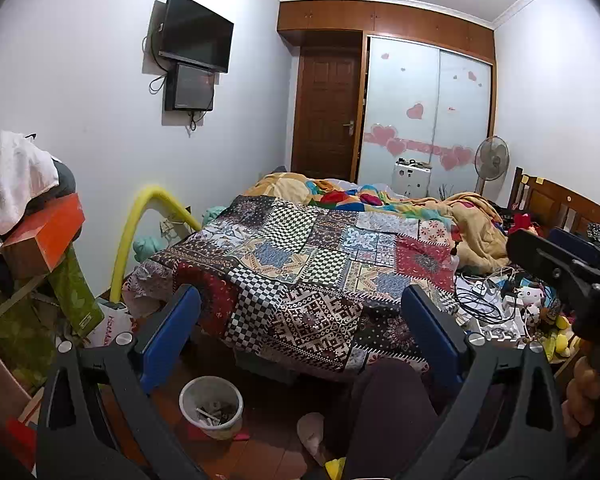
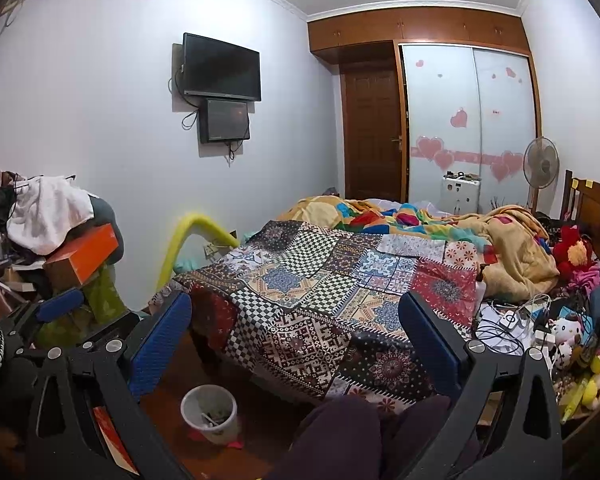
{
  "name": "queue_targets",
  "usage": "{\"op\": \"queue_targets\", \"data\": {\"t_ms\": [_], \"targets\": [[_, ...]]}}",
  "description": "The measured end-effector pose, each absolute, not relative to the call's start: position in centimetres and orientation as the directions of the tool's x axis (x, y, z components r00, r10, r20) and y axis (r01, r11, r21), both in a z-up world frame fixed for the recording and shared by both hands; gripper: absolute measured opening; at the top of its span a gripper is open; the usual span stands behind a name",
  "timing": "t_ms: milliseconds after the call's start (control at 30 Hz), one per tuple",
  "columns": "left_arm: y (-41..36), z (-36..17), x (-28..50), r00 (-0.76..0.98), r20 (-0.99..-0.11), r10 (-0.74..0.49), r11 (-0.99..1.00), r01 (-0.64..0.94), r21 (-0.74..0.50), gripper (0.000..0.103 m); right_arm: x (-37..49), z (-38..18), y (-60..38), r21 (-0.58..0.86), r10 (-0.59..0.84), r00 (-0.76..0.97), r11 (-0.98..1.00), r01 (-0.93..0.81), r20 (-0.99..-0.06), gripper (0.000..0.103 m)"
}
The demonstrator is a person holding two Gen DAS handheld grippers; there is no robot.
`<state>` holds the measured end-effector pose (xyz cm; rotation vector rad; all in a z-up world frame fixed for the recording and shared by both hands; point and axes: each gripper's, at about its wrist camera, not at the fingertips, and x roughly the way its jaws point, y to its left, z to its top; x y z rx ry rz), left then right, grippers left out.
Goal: Collect trash
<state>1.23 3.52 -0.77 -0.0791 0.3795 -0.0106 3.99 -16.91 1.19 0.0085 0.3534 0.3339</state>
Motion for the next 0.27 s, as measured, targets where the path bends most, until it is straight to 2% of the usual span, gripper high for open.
{"op": "queue_targets", "data": {"t_ms": [267], "targets": [[3.46,-0.55,1.07,0.934,-0.355,-0.026,0.997,-0.002,-0.08,0.101,4.09,0.93,-16.71,0.066,0.327,0.879,0.943,-0.325,-0.347,0.103]]}}
